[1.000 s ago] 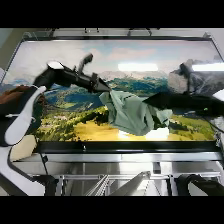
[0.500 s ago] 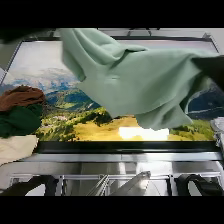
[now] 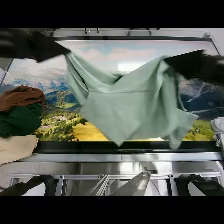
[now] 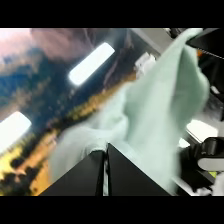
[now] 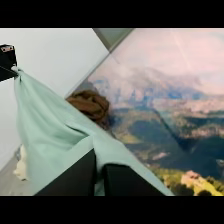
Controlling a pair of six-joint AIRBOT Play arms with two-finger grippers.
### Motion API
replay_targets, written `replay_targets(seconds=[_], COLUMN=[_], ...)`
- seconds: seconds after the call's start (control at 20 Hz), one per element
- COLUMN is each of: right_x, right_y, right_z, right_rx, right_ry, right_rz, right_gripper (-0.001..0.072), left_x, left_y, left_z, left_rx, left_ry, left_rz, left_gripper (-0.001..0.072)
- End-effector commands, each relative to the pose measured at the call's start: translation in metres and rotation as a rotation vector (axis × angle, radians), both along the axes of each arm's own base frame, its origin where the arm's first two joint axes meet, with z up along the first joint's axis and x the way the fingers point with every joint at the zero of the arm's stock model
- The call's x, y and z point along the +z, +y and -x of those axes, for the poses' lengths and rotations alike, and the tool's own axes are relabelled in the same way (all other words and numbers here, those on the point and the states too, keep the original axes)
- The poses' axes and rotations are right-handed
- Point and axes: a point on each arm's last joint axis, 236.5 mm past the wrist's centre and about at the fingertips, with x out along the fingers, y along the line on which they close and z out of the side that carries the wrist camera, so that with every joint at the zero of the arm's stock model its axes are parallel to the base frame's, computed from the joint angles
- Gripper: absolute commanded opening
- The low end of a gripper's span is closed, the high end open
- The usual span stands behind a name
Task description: Fold the shirts.
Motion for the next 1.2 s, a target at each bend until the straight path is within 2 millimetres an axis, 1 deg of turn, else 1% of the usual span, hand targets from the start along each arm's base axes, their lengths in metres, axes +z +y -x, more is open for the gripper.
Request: replay_targets(seconds=[0.0, 0.05, 0.1, 0.15, 0.2, 0.25, 0.3, 0.35, 0.4, 0.45, 0.5, 0.55, 0.6, 0.65, 0.75, 0.85, 0.9, 0.95, 1.05, 1.1, 1.15], right_x=[-0.117, -0.145, -0.168, -0.182, -0.191, -0.199, -0.21, -0.222, -0.24, -0.259, -0.281, -0.301, -0.321, -0.335, -0.35, -0.358, -0.361, -0.363, -0.365, -0.363, -0.36], right_y=[0.02, 0.018, 0.011, 0.0, -0.013, -0.026, -0.038, -0.046, -0.052, -0.056, -0.06, -0.063, -0.065, -0.065, -0.056, -0.045, -0.039, -0.032, -0.024, -0.02, -0.017], right_z=[-0.049, -0.054, -0.052, -0.046, -0.036, -0.026, -0.015, -0.005, 0.008, 0.018, 0.025, 0.029, 0.033, 0.034, 0.033, 0.024, 0.02, 0.016, 0.01, 0.005, 0.0], right_rx=[0.055, 0.07, 0.089, 0.115, 0.135, 0.139, 0.13, 0.112, 0.086, 0.051, 0.003, -0.042, -0.089, -0.119, -0.138, -0.151, -0.155, -0.165, -0.155, -0.151, -0.154], right_ry=[0.261, 0.338, 0.424, 0.494, 0.564, 0.621, 0.674, 0.71, 0.753, 0.79, 0.825, 0.856, 0.883, 0.903, 0.939, 0.942, 0.943, 0.951, 0.944, 0.933, 0.927], right_rz=[0.084, 0.094, 0.097, 0.1, 0.102, 0.113, 0.125, 0.135, 0.146, 0.152, 0.165, 0.166, 0.174, 0.173, 0.148, 0.119, 0.101, 0.074, 0.054, 0.034, 0.012], right_gripper=[0.0454, 0.0461, 0.0462, 0.0461, 0.0461, 0.0458, 0.0412, 0.0365, 0.0367, 0.0395, 0.0545, 0.0645, 0.0643, 0.0643, 0.0643, 0.0641, 0.0641, 0.0641, 0.0639, 0.0638, 0.0618], left_x=[-0.131, -0.159, -0.183, -0.199, -0.212, -0.221, -0.228, -0.233, -0.238, -0.243, -0.251, -0.261, -0.273, -0.285, -0.308, -0.329, -0.339, -0.346, -0.352, -0.358, -0.367], left_y=[0.003, 0.008, 0.016, 0.022, 0.027, 0.03, 0.03, 0.027, 0.02, 0.009, -0.004, -0.022, -0.038, -0.054, -0.079, -0.094, -0.099, -0.104, -0.111, -0.11, -0.107], left_z=[-0.031, -0.036, -0.043, -0.044, -0.041, -0.037, -0.035, -0.033, -0.03, -0.026, -0.022, -0.019, -0.016, -0.01, 0.005, 0.019, 0.022, 0.021, 0.012, 0.007, 0.003], left_rx=[-0.025, -0.022, -0.004, -0.007, -0.02, -0.042, -0.053, -0.065, -0.079, -0.1, -0.119, -0.13, -0.139, -0.153, -0.184, -0.206, -0.209, -0.21, -0.196, -0.184, -0.168], left_ry=[0.36, 0.442, 0.526, 0.59, 0.658, 0.702, 0.729, 0.745, 0.768, 0.785, 0.795, 0.809, 0.823, 0.843, 0.902, 0.97, 1.003, 1.021, 1.039, 1.036, 1.021], left_rz=[-0.018, -0.013, -0.004, 0.003, 0.011, 0.016, 0.018, 0.015, 0.01, -0.001, -0.014, -0.032, -0.049, -0.067, -0.102, -0.131, -0.144, -0.152, -0.169, -0.209, -0.274], left_gripper=[0.0241, 0.0572, 0.071, 0.0709, 0.071, 0.0709, 0.0708, 0.0709, 0.0708, 0.0708, 0.0708, 0.0708, 0.0708, 0.0708, 0.0708, 0.0708, 0.0707, 0.0707, 0.0708, 0.0707, 0.0703])
